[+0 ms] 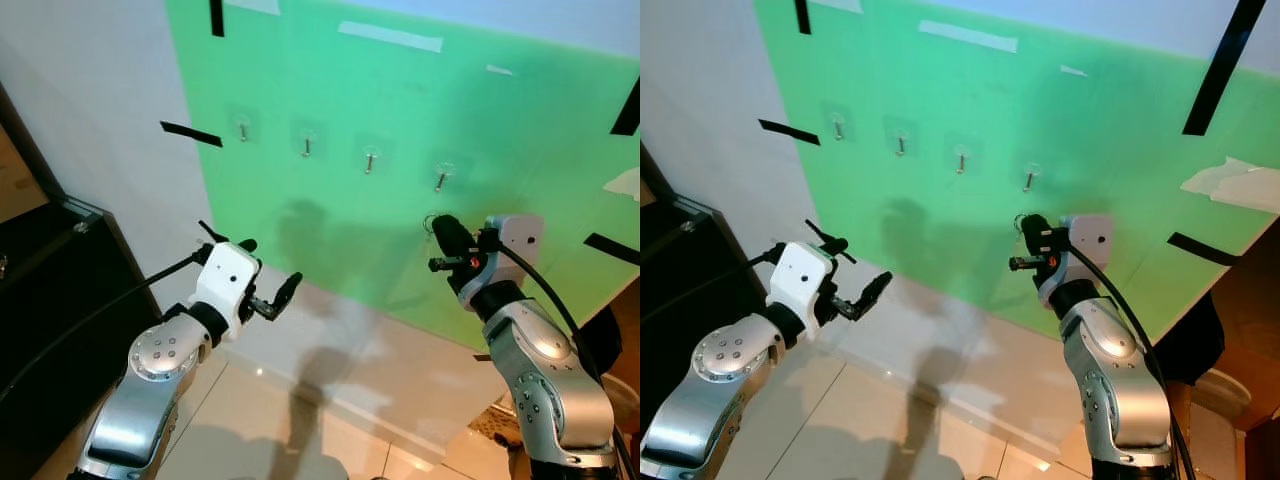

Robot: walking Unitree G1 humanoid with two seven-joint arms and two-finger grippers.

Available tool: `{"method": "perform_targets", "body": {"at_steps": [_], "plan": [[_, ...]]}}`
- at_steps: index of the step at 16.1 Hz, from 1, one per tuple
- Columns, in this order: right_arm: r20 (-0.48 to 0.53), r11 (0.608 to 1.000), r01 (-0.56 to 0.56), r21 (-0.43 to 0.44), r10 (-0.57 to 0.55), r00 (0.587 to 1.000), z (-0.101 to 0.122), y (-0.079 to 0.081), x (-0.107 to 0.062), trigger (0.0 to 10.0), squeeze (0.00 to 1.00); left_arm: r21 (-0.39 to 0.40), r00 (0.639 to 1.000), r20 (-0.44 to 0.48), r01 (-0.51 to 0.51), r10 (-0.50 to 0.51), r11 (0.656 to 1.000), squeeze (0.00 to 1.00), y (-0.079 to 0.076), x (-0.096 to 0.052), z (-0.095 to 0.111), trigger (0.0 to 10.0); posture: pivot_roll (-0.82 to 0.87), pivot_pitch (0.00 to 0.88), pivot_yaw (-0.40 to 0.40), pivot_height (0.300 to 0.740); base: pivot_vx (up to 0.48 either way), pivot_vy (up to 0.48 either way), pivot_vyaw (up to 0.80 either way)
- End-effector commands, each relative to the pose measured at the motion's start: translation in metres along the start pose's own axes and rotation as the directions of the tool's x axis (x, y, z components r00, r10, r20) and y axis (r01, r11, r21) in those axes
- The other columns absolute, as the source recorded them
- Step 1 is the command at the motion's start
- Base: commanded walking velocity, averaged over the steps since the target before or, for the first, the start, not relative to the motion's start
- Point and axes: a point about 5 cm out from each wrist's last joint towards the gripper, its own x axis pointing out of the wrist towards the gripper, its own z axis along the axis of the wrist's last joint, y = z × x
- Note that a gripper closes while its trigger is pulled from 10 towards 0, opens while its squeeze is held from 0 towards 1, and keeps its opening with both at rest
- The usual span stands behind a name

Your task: Hang keys on a hook

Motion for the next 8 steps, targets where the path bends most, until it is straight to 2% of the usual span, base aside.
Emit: {"method": "perform_targets", "body": {"at_steps": [1,8], "plan": [[0.068,1.000,-0.029,-0.005,0.029,0.997,0.015,0.003,0.003,10.0,0.00,0.008,0.998,0.018,0.066,-0.066,0.998,0.00,-0.005,-0.001,0.007,10.0,0.02,0.000,-0.033,0.740,0.000,0.000,0.00],[0.151,1.000,-0.016,0.004,0.015,0.988,0.028,0.002,0.008,10.0,0.00,-0.037,0.968,0.045,0.248,-0.246,0.968,0.00,-0.014,-0.009,0.013,10.0,0.03,0.000,-0.030,0.740,0.000,0.000,0.00]]}}
